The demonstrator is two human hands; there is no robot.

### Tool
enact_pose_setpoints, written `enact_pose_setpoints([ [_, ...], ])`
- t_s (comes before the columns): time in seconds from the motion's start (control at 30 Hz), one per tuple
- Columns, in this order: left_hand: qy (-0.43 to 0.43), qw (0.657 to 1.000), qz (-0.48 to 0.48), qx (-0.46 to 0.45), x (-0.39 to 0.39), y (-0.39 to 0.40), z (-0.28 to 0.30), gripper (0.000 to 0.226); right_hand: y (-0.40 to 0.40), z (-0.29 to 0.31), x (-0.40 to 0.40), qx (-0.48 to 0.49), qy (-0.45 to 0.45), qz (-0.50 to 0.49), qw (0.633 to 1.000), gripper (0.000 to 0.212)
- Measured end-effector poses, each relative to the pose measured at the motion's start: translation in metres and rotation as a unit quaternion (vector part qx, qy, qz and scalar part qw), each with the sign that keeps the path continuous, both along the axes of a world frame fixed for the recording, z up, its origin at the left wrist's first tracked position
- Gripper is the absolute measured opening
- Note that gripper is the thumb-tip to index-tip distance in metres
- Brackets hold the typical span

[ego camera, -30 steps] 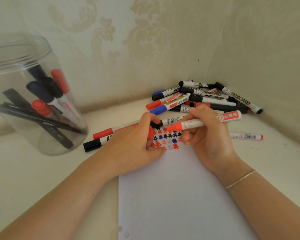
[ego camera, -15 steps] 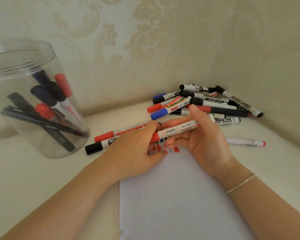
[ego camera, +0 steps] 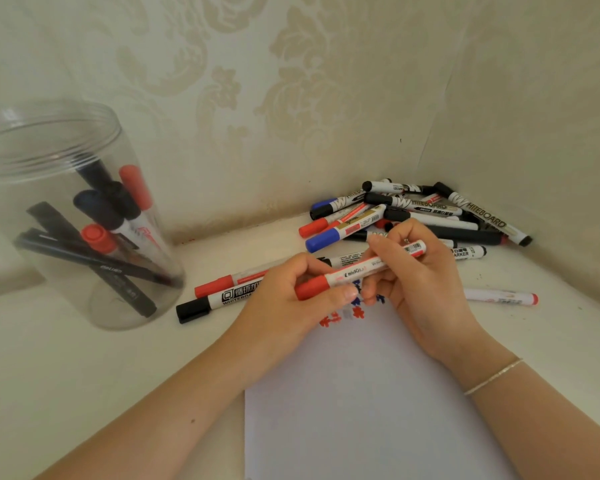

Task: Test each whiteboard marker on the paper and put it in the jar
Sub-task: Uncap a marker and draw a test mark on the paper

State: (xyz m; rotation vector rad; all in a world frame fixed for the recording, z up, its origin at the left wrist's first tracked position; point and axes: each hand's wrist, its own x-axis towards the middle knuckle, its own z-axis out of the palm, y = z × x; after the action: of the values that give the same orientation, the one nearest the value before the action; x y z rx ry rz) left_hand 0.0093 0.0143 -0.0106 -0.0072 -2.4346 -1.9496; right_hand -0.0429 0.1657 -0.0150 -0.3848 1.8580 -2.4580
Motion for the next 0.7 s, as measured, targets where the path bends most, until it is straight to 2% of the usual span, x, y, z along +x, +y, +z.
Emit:
enact_pose_setpoints([
  [0.13,-0.013,0.999,0.033,-0.005,-0.0001,-0.0011,-0.0009,0.016,-0.0020,-0.0013,0.0021,-0.002,-0.002,0.008,1.000,0.022],
  [0.37,-0.021,0.999,0.031,0.005,0.0030,-0.0013,-0.0012,0.027,-0.0056,0.0013,0.0076,0.000,0.004,0.013,1.000,0.022],
  [0.53,-0.015,0.999,0.034,-0.002,0.0013,-0.0032,0.0001,0.017,-0.0073,-0.0004,0.0060,0.015,-0.010,-0.003,1.000,0.023],
  [0.7,-0.010,0.998,0.043,0.035,0.0032,-0.0044,0.0050,0.006,-0.0083,0.0059,0.0061,0.044,-0.032,-0.028,0.998,0.022],
])
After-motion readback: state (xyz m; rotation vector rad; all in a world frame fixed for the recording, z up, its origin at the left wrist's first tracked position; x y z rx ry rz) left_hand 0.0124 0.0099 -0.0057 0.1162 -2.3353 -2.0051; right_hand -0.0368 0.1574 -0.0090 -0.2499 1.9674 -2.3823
